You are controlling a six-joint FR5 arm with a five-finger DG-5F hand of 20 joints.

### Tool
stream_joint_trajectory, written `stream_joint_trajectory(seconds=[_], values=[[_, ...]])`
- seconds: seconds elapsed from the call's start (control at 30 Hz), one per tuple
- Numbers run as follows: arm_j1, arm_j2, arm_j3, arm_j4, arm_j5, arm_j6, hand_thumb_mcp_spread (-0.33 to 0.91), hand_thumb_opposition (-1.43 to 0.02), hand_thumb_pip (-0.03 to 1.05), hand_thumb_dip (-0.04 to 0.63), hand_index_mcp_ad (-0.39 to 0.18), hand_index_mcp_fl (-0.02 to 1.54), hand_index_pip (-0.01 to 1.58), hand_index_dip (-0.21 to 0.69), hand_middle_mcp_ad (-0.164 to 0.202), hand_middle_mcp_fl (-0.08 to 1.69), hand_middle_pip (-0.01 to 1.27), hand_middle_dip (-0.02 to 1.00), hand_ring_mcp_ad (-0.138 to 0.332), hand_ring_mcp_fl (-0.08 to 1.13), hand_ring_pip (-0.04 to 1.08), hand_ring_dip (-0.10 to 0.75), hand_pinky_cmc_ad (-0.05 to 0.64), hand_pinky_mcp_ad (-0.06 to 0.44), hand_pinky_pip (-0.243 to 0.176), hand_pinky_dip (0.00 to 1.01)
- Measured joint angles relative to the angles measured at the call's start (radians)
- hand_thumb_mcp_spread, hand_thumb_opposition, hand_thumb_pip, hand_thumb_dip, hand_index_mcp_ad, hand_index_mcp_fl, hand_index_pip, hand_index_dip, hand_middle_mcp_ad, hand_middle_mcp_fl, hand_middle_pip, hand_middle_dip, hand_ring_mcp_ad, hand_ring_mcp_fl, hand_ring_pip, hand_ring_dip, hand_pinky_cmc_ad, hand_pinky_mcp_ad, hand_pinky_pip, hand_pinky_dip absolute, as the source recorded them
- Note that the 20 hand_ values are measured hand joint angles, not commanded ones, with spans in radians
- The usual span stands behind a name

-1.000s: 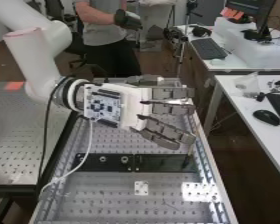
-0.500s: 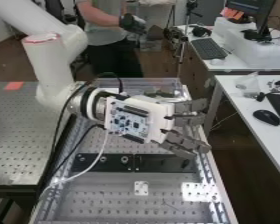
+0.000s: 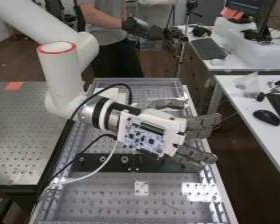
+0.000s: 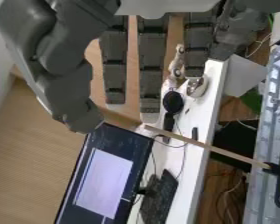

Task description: Grab the chopstick and place it in the clear container

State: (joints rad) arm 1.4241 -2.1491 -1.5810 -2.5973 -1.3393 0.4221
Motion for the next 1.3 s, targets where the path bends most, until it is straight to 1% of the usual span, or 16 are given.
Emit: stream_joint_trajectory(seconds=[0.07,0.13,0.3,0.33,0.47,0.63,0.77,0.9,0.93,1.0,1.1,1.17,1.23,1.3], values=[[-0.001,-0.004,0.002,0.009,0.011,0.004,0.33,-0.82,0.77,0.34,-0.115,0.54,0.25,0.246,0.051,0.63,0.12,0.57,0.225,0.2,0.1,0.166,0.257,0.201,-0.127,0.19],[-0.003,-0.007,0.003,0.014,0.017,0.007,0.34,-0.82,0.77,0.34,-0.115,0.54,0.28,0.246,0.052,0.63,0.12,0.58,0.225,0.2,0.09,0.166,0.257,0.201,-0.127,0.19],[-0.008,-0.026,0.018,0.019,0.028,0.018,0.35,-0.82,0.77,0.34,-0.122,0.54,0.44,0.248,0.052,0.62,0.12,0.58,0.225,0.2,0.09,0.166,0.257,0.199,-0.127,0.18],[-0.009,-0.033,0.023,0.018,0.028,0.023,0.37,-0.82,0.77,0.34,-0.122,0.54,0.47,0.244,0.051,0.62,0.12,0.58,0.227,0.2,0.09,0.171,0.258,0.202,-0.119,0.18],[-0.015,-0.062,0.051,-0.003,0.014,0.037,0.36,-0.82,0.77,0.339,-0.136,0.54,0.61,0.243,0.052,0.61,0.13,0.58,0.223,0.23,0.09,0.192,0.251,0.202,-0.113,0.18],[-0.023,-0.091,0.08,-0.035,-0.016,0.053,0.38,-0.82,0.77,0.354,-0.136,0.54,0.66,0.232,0.052,0.61,0.14,0.59,0.227,0.22,0.09,0.201,0.25,0.202,-0.113,0.18],[-0.028,-0.101,0.088,-0.047,-0.045,0.058,0.38,-0.82,0.76,0.354,-0.138,0.54,0.67,0.236,0.052,0.61,0.15,0.59,0.223,0.22,0.09,0.201,0.244,0.202,-0.113,0.18],[-0.03,-0.103,0.087,-0.049,-0.071,0.06,0.4,-0.82,0.76,0.354,-0.143,0.54,0.62,0.236,0.051,0.63,0.18,0.59,0.222,0.23,0.09,0.206,0.244,0.199,-0.113,0.18],[-0.03,-0.104,0.087,-0.052,-0.077,0.06,0.39,-0.82,0.76,0.354,-0.152,0.53,0.61,0.236,0.052,0.63,0.18,0.59,0.222,0.22,0.09,0.206,0.253,0.202,-0.113,0.18],[-0.03,-0.105,0.088,-0.06,-0.081,0.058,0.4,-0.82,0.75,0.356,-0.155,0.49,0.58,0.236,0.051,0.63,0.18,0.59,0.222,0.22,0.09,0.206,0.246,0.199,-0.113,0.18],[-0.031,-0.107,0.092,-0.073,-0.091,0.042,0.4,-0.82,0.74,0.356,-0.159,0.48,0.53,0.236,0.051,0.62,0.18,0.59,0.222,0.22,0.09,0.206,0.251,0.199,-0.113,0.18],[-0.031,-0.108,0.095,-0.08,-0.091,0.031,0.4,-0.82,0.7,0.356,-0.159,0.44,0.49,0.232,0.051,0.62,0.18,0.59,0.222,0.23,0.1,0.208,0.253,0.199,-0.113,0.18],[-0.032,-0.108,0.1,-0.089,-0.088,0.019,0.43,-0.82,0.68,0.356,-0.159,0.44,0.5,0.232,0.051,0.64,0.19,0.6,0.222,0.23,0.09,0.208,0.253,0.199,-0.113,0.18],[-0.033,-0.108,0.102,-0.092,-0.083,0.011,0.44,-0.82,0.67,0.356,-0.159,0.44,0.53,0.239,0.051,0.65,0.19,0.61,0.222,0.23,0.1,0.206,0.25,0.199,-0.113,0.18]])
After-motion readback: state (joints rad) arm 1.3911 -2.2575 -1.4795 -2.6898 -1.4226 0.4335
